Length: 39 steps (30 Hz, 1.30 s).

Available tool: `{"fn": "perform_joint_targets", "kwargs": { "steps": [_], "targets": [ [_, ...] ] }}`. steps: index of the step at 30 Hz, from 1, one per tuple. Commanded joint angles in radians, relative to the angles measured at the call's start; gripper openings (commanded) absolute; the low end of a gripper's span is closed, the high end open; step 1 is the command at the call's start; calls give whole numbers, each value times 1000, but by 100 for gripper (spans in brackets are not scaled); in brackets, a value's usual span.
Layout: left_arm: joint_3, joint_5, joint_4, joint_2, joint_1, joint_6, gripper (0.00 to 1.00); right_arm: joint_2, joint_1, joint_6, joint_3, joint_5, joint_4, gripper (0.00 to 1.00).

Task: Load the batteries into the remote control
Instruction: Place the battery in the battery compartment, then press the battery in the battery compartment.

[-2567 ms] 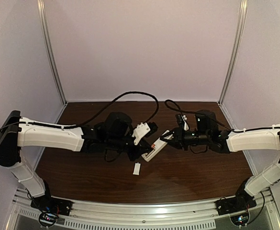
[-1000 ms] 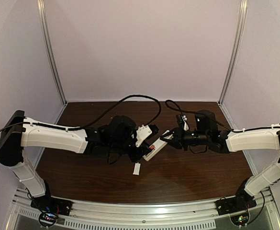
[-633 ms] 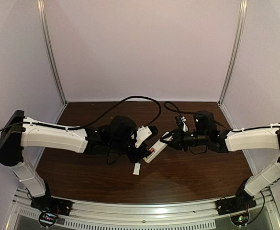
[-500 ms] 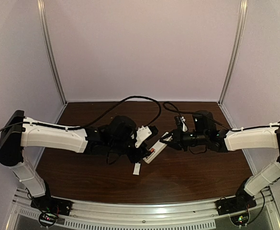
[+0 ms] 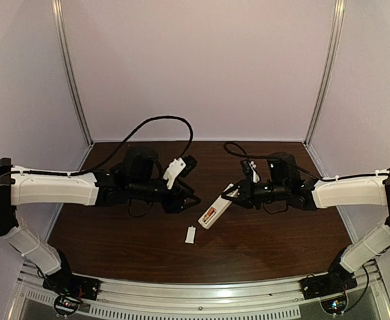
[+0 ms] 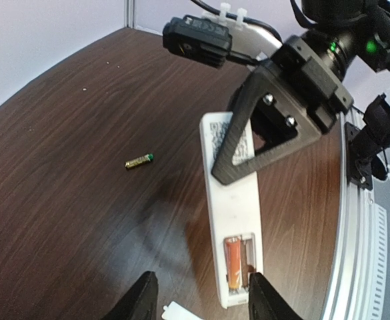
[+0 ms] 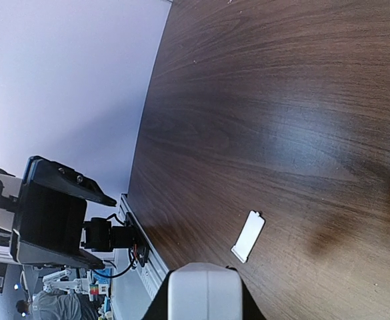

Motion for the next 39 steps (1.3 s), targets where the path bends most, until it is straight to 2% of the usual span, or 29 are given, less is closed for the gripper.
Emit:
{"fn": "perform_joint_targets", "kwargs": {
  "steps": [1,4,7,10,15,22,39],
  "targets": [
    [-106,81,118,-122,-6,142,45,15,7,-41,46,-47,-15,0],
    [-179,66,163,-215,-23,309,42,21,8,-87,71,-78,-75,0],
    [-213,71,116,-276,-37,442,41,23,11,-139,100,-121,-146,0],
    [-209,46,32,-291,-87,567,40,37,20,-197,145,-164,-231,0],
    [-169,26,-58,-269,-161,684,33,71,55,-236,207,-217,-338,0],
    [-120,-10,-86,-208,-205,748,27,110,103,-262,276,-231,-432,0],
    [-91,-10,-118,-124,-233,776,22,149,156,-237,312,-237,-411,0]
  ]
}}
